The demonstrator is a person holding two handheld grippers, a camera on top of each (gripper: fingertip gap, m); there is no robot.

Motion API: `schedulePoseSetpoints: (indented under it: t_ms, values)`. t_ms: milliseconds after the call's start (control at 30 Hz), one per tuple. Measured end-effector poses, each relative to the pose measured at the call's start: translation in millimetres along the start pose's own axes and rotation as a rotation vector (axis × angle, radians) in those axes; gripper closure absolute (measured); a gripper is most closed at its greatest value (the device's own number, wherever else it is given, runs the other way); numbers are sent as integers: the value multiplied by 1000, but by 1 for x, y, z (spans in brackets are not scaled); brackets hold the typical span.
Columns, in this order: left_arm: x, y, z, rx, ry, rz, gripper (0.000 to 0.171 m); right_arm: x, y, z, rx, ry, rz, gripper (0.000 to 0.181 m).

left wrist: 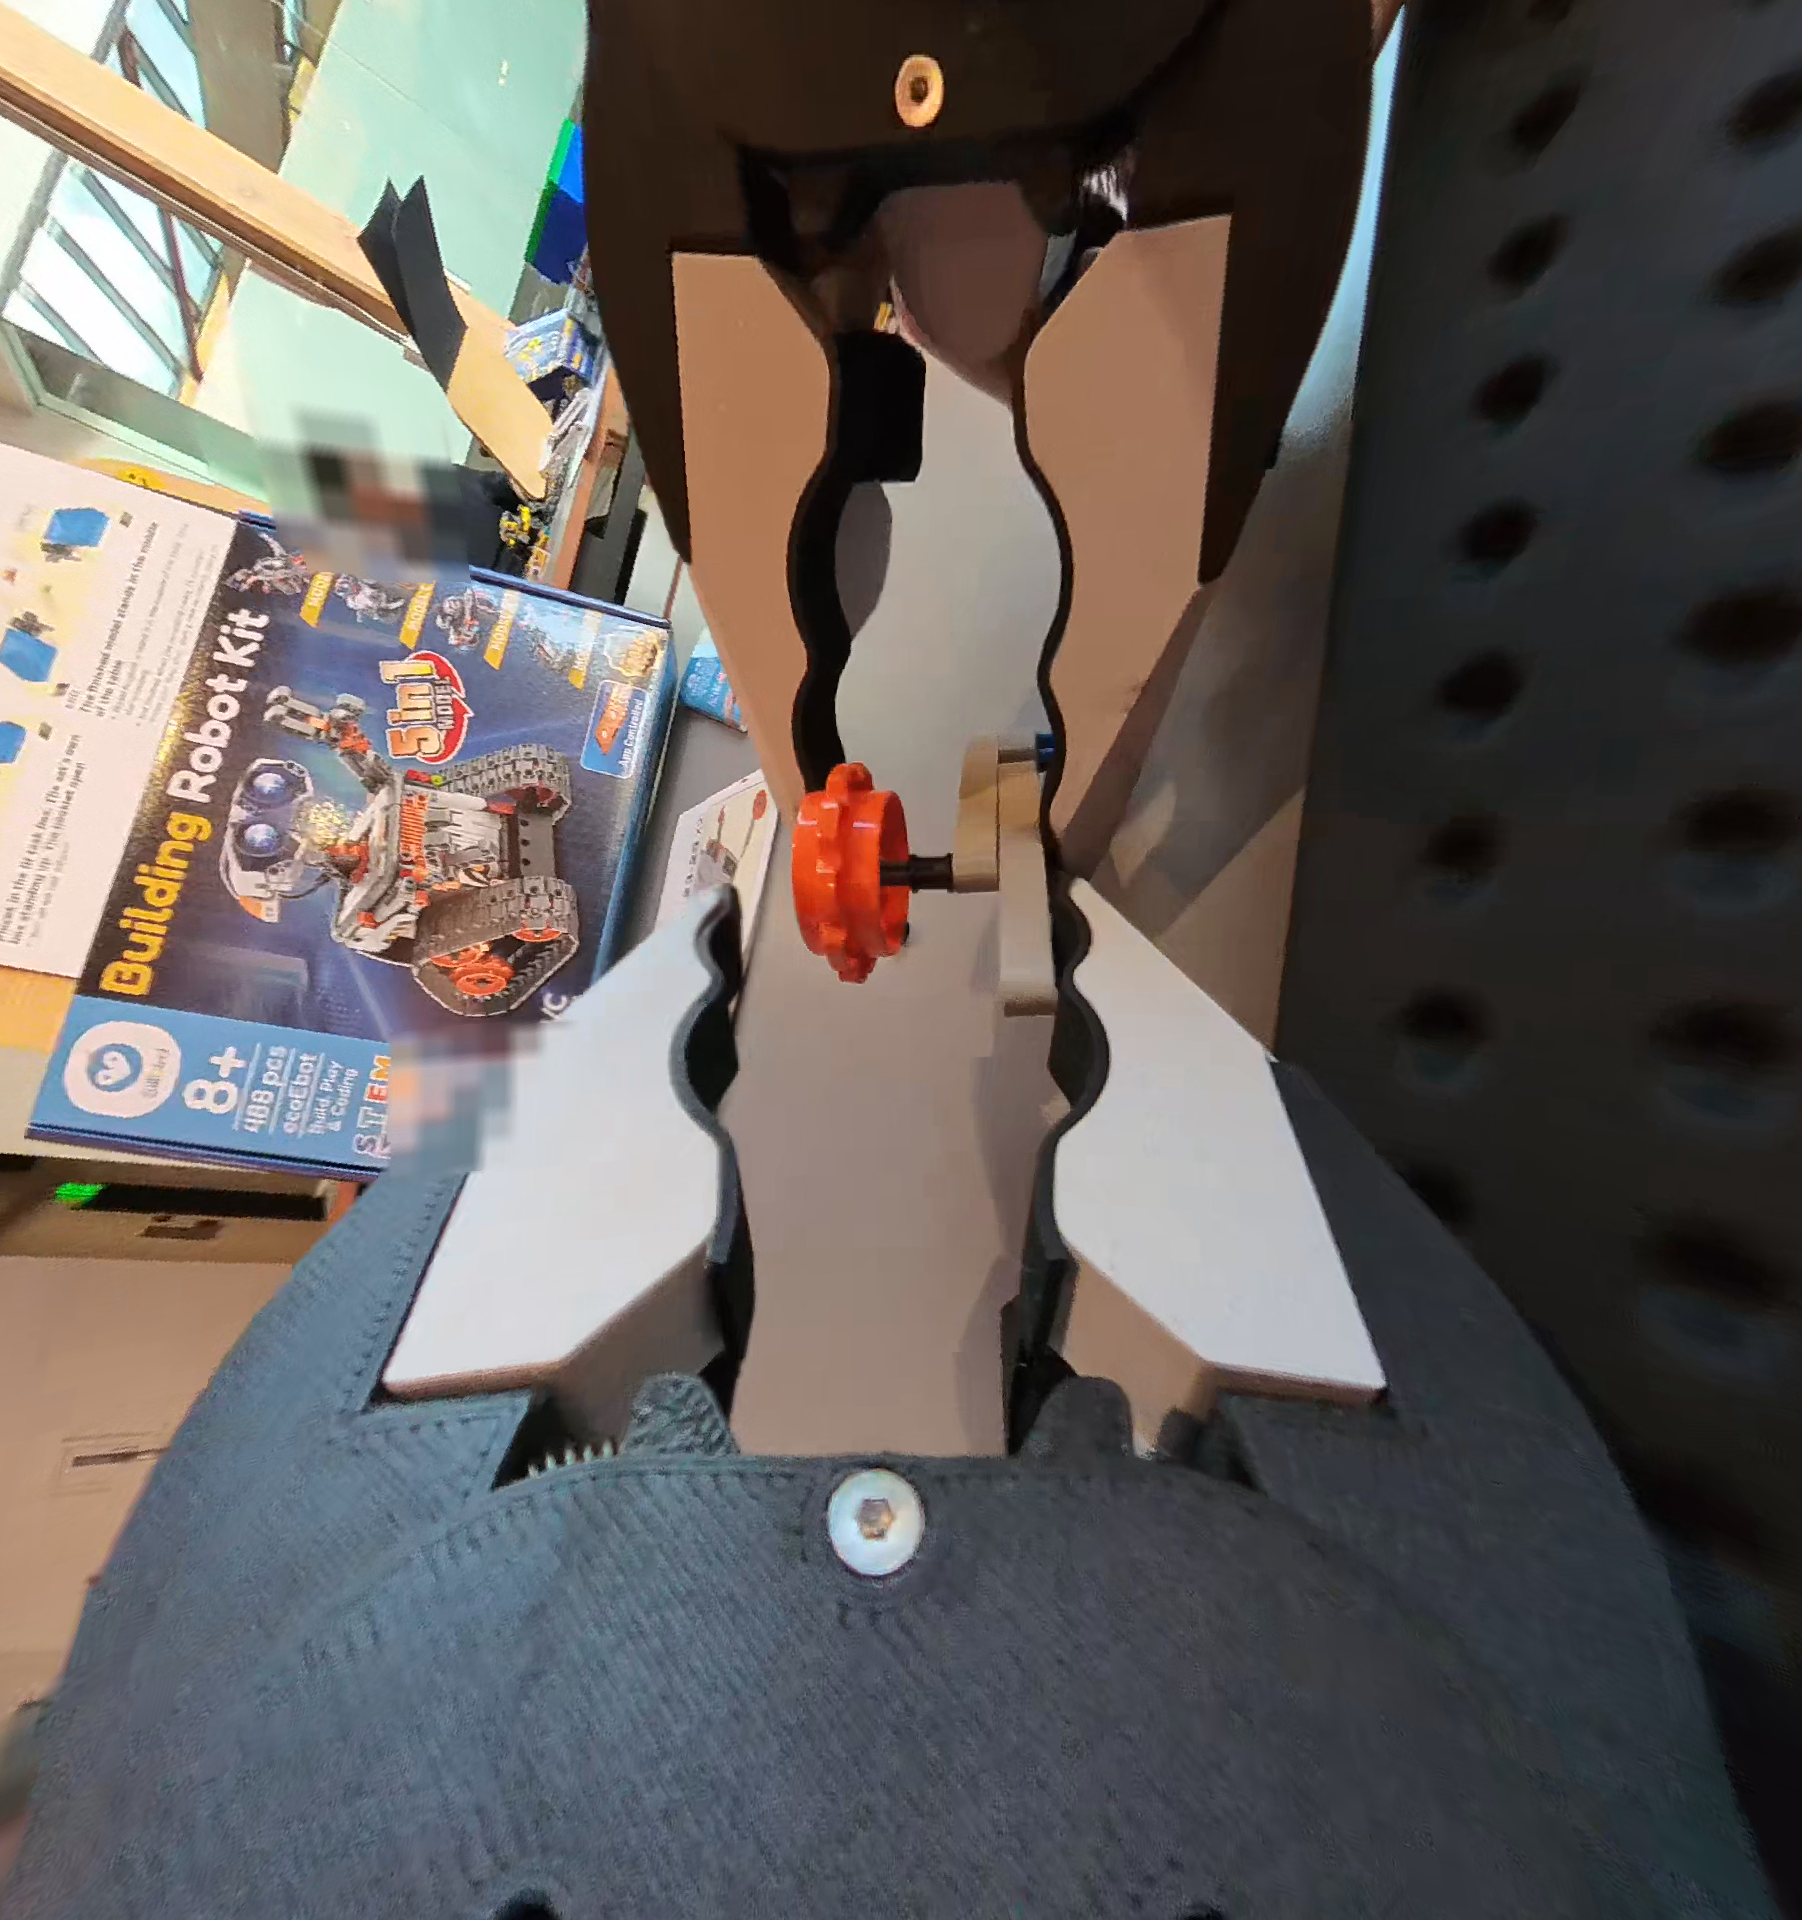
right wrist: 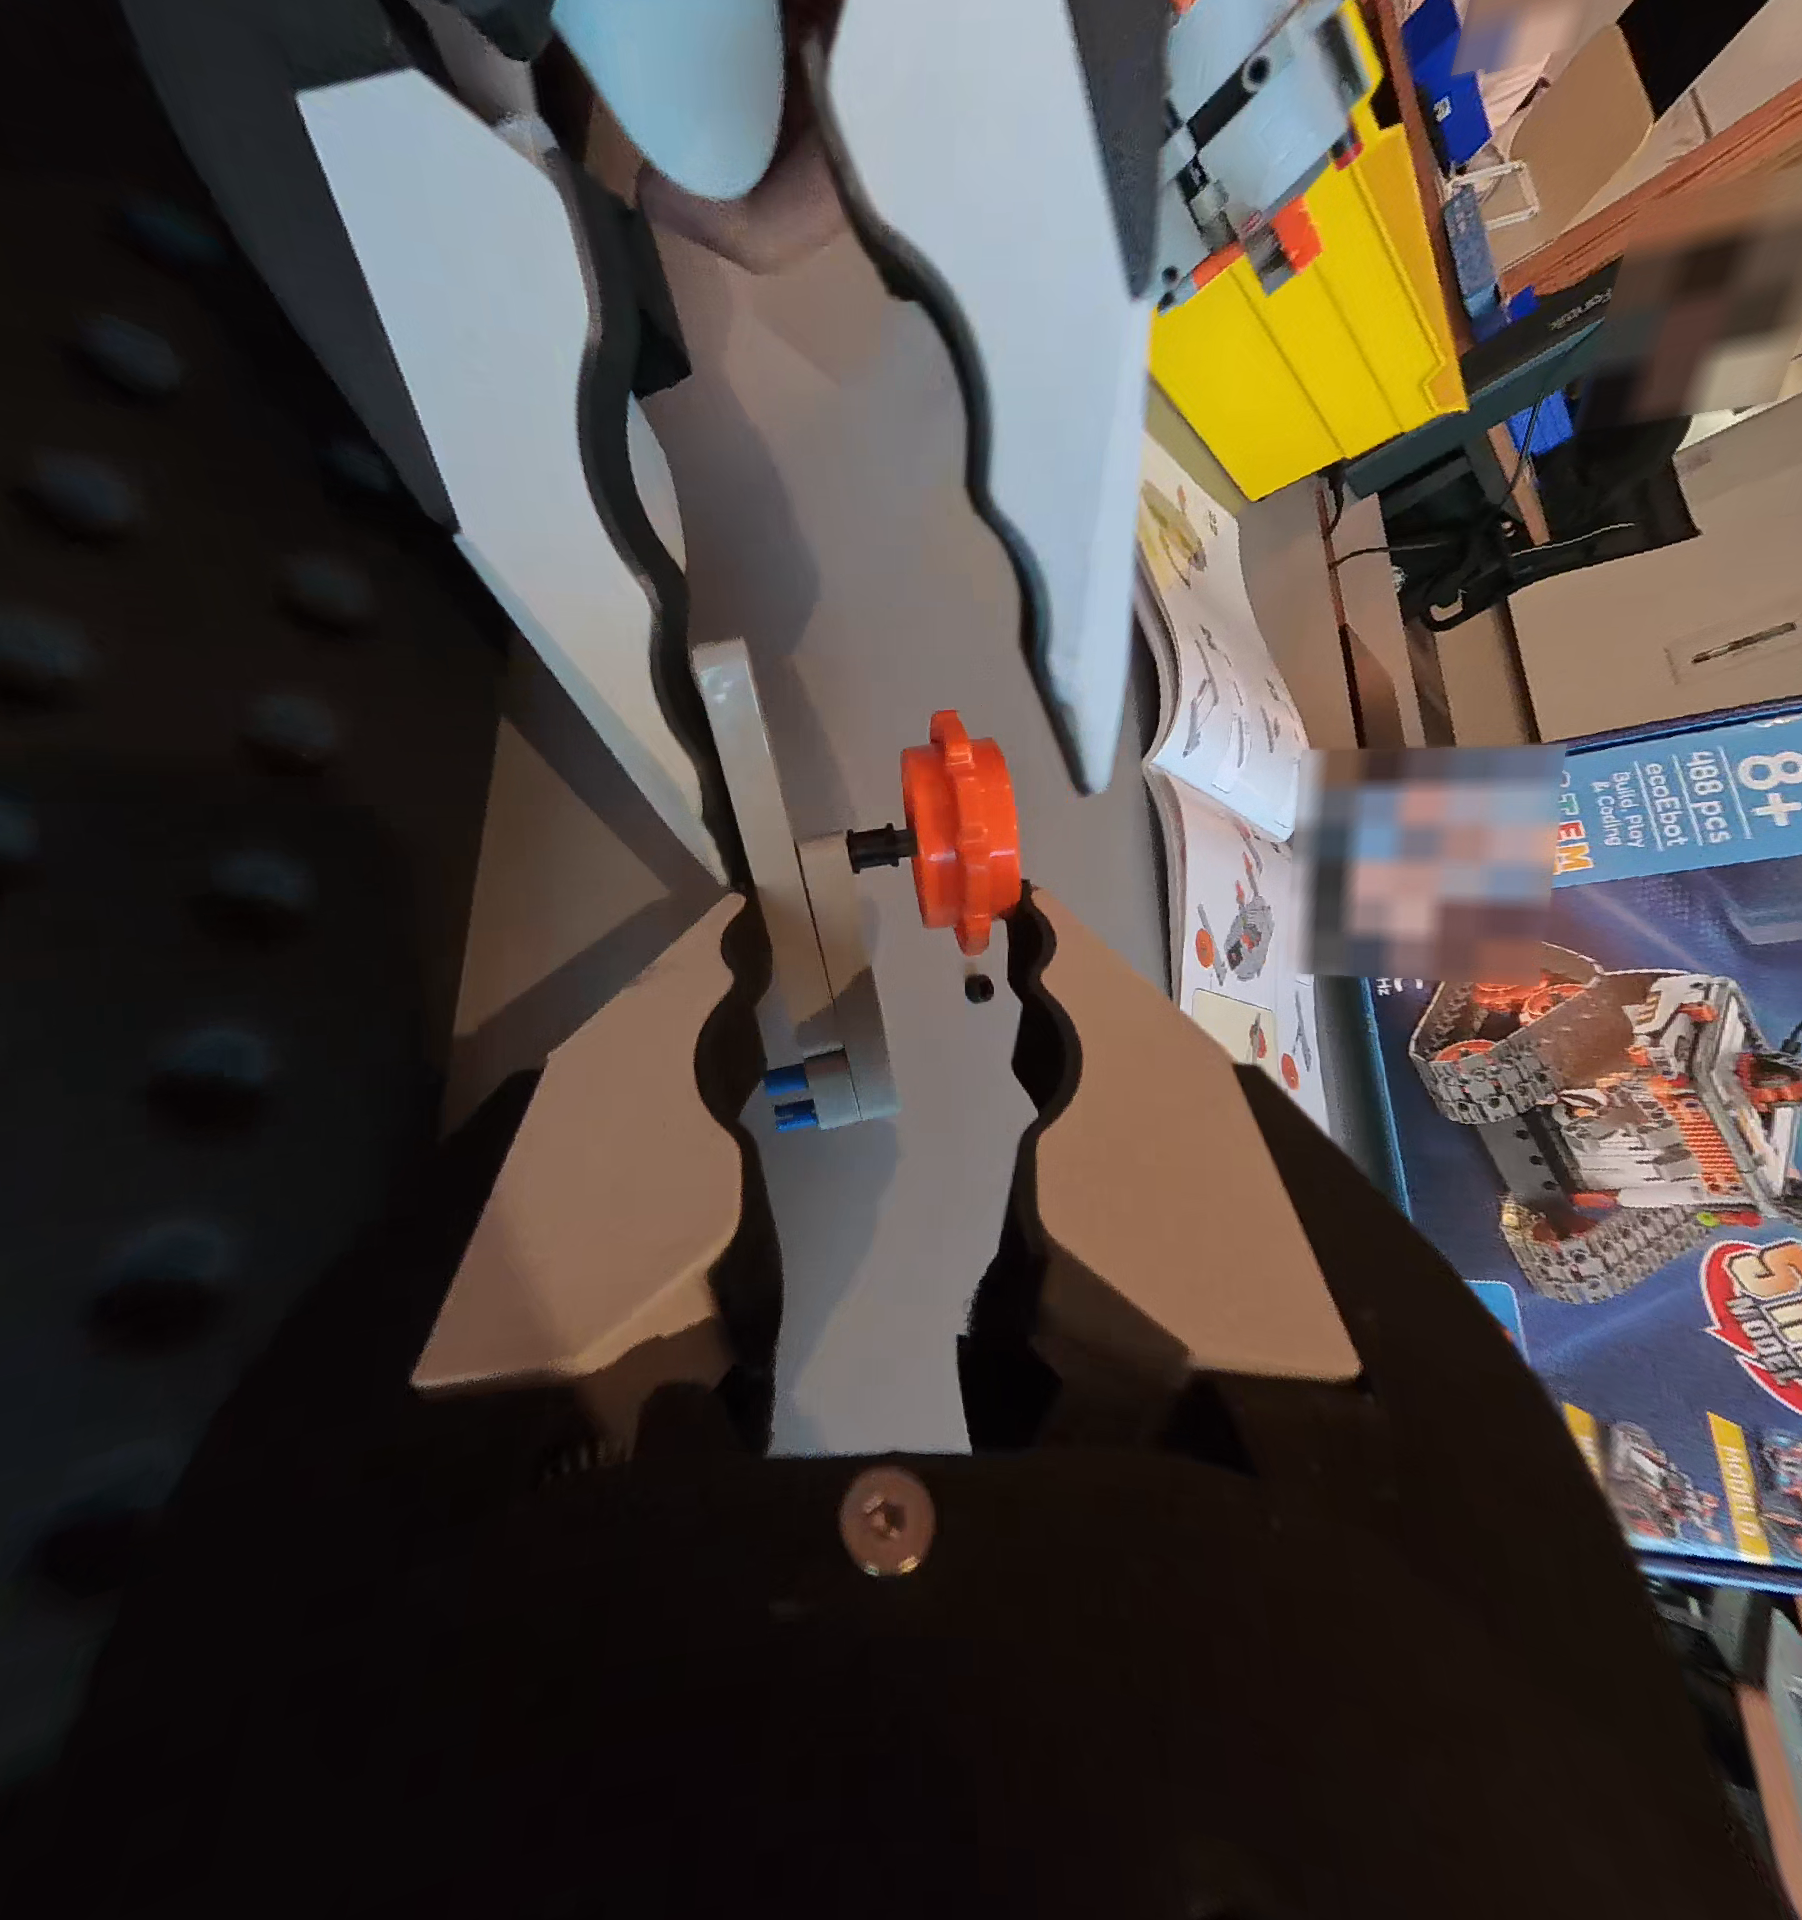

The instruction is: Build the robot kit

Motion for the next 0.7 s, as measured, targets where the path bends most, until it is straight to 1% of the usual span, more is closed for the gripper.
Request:
schedulePoseSetpoints:
  t_ms: [33, 167, 200, 233, 300, 433, 533, 700]
  values:
    - [0, -1, 0, -7, -13, 2, 110, 0, 0, 0, 6, 15, 7, 136]
    - [0, -4, 0, 20, 9, -2, 110, -1, 1, 0, 27, 56, 6, 136]
    - [0, -5, -1, 32, 15, 1, 113, -1, 0, 0, 32, 61, 12, 136]
    - [0, -5, -2, 41, 11, 3, 119, -1, 0, -1, 38, 65, 13, 136]
    - [0, -6, -4, 39, -12, 16, 123, -1, -1, 0, 43, 79, 22, 136]
    - [-1, -6, -6, 53, -25, 35, 125, -1, -4, 3, 54, 129, 45, 134]
    - [-1, -6, -7, 53, -42, 32, 125, 0, -5, 4, 45, 125, 53, 134]
    - [0, -6, -6, 54, -45, 25, 125, -2, -5, 5, 85, 200, 61, 135]
Point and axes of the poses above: each gripper's, where its closed fingertips meet, y back along the fingers, x out of its underside, z = x × y across the jaws, the point moved 7 cm from there along y, back along the fingers, and after that the axes turned 7 degrees about -y, right-handed, at the moved point
